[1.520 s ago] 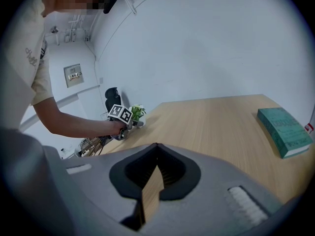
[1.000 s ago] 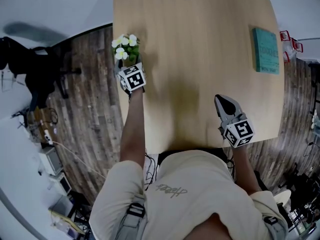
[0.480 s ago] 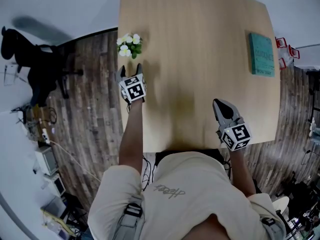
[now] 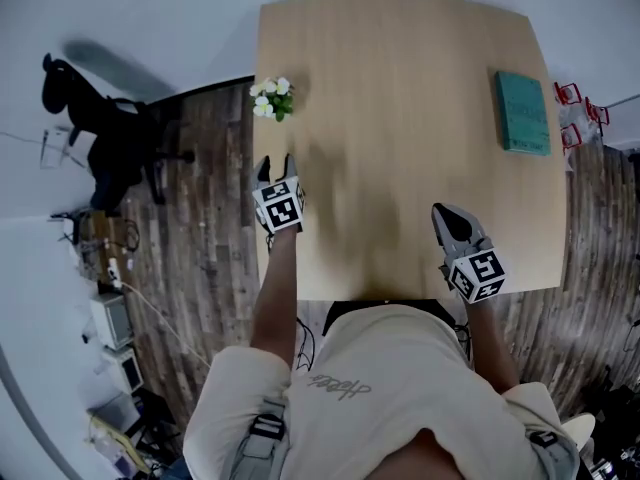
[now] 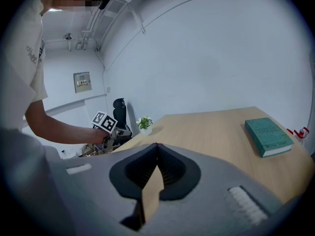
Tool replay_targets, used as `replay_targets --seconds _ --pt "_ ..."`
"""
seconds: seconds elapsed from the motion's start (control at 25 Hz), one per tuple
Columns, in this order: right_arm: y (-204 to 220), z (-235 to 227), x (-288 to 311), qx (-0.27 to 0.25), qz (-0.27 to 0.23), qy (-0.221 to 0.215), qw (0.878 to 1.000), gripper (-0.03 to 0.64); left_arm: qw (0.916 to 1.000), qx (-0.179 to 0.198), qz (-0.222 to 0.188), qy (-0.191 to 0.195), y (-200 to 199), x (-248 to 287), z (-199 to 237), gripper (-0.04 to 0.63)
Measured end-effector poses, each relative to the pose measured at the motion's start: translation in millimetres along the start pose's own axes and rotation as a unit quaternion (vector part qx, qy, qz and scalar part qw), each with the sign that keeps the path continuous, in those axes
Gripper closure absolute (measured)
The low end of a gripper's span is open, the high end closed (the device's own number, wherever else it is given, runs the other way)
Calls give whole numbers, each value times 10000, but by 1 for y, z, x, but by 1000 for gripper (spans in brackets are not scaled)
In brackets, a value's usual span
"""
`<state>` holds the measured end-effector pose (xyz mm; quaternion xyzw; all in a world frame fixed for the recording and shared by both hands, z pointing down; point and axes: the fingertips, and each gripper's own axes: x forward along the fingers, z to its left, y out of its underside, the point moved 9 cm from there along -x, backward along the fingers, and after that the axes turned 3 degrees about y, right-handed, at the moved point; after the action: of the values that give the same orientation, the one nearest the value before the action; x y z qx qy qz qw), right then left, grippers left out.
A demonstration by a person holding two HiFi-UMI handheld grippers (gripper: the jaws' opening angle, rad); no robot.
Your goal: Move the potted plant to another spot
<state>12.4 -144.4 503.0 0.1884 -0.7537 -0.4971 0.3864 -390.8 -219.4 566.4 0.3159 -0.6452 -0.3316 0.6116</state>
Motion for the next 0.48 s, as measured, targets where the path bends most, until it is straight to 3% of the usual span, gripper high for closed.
replay_targets --seconds 0.16,0.48 --pt "1 -2 -20 -284 -78 -45 9996 614 9999 105 -26 105 -1 -29 -21 403" --pt "7 -18 -58 -151 -342 -65 9993 614 9996 20 -205 192 8 -86 -72 498"
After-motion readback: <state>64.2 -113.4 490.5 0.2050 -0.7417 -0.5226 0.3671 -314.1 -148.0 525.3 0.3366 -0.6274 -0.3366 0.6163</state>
